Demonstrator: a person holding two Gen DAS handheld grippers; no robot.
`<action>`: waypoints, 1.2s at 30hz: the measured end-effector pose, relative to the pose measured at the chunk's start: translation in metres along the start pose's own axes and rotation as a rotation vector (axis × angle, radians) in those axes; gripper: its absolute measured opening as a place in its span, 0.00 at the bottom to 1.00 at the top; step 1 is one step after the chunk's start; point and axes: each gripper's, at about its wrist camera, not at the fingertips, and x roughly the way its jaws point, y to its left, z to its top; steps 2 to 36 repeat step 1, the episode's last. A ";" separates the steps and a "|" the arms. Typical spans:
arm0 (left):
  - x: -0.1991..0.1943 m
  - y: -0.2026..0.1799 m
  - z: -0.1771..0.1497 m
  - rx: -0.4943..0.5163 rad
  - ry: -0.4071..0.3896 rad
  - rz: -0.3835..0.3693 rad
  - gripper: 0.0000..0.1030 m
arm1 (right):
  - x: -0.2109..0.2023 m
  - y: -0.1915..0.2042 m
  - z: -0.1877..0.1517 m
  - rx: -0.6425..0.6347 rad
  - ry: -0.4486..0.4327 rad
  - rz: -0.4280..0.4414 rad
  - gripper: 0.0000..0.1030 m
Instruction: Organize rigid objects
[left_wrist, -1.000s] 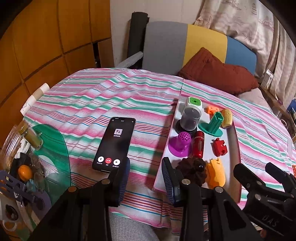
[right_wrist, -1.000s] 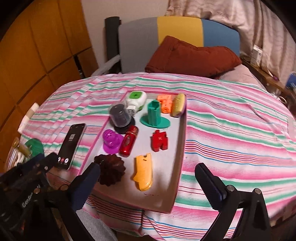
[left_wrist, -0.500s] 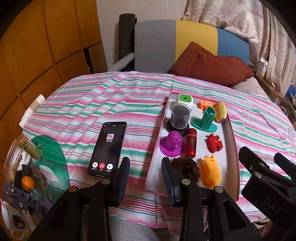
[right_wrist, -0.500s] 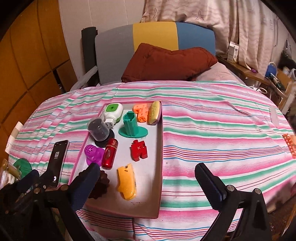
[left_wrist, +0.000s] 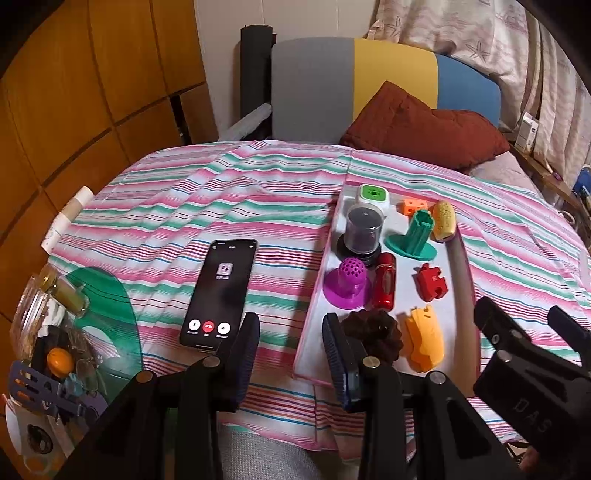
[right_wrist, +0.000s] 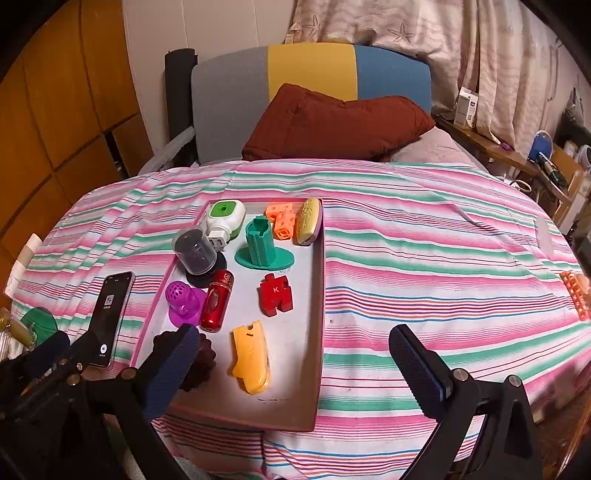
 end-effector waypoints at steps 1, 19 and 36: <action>0.000 -0.001 0.000 0.002 -0.002 0.005 0.34 | 0.000 0.000 0.000 0.000 0.000 -0.002 1.00; 0.000 -0.001 0.000 0.002 -0.002 0.005 0.34 | 0.000 0.000 0.000 0.000 0.000 -0.002 1.00; 0.000 -0.001 0.000 0.002 -0.002 0.005 0.34 | 0.000 0.000 0.000 0.000 0.000 -0.002 1.00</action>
